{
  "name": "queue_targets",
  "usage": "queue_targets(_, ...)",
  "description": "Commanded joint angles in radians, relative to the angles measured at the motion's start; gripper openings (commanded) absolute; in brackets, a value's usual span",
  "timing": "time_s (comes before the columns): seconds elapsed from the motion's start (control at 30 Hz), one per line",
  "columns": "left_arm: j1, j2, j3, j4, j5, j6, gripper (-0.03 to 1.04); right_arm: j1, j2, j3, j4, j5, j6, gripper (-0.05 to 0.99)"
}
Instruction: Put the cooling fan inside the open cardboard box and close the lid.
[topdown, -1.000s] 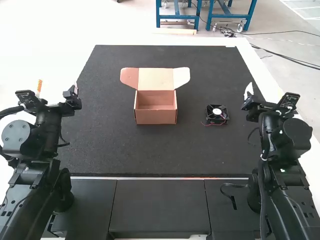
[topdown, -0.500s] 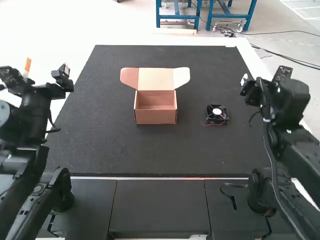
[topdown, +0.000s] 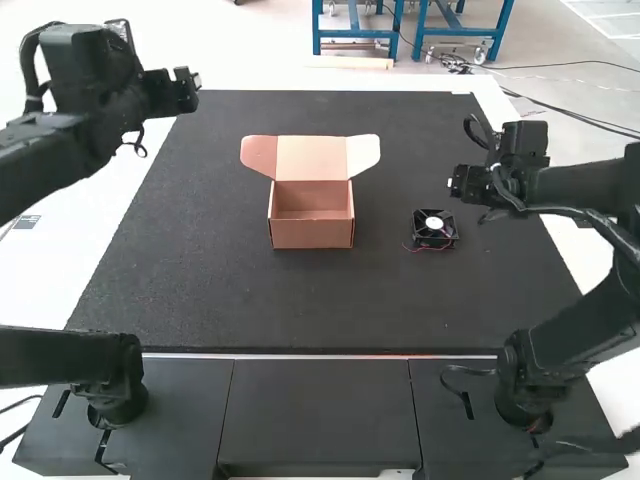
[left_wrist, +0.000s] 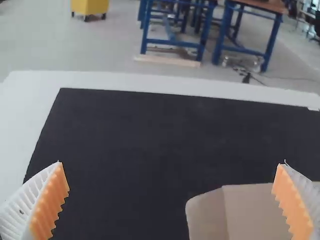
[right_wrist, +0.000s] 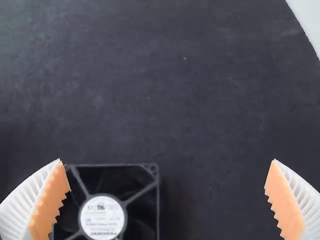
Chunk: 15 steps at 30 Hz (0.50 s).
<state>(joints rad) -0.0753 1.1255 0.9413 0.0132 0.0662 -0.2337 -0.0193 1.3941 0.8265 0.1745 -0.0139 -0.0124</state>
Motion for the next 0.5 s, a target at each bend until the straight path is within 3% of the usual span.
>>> queue_targets(0.0, -0.04, 0.083, 0.152, -0.075, 0.043, -0.003, 0.97, -0.039, 0.074, 0.053, 0.014, -0.031, 0.032, 0.91)
queue_targets(0.1, -0.086, 0.138, 0.229, -0.145, 0.041, 0.059, 0.97, -0.042, 0.164, 0.08, 0.002, -0.014, 0.02, 0.91)
queue_targets(0.3, -0.1, 0.151, 0.238, -0.119, 0.037, 0.074, 0.97, -0.048, 0.26, 0.076, -0.007, -0.017, -0.064, 0.91)
queue_targets(0.47, -0.098, 0.157, 0.235, -0.119, 0.037, 0.076, 0.97, -0.05, 0.316, 0.072, -0.001, -0.014, -0.07, 0.91)
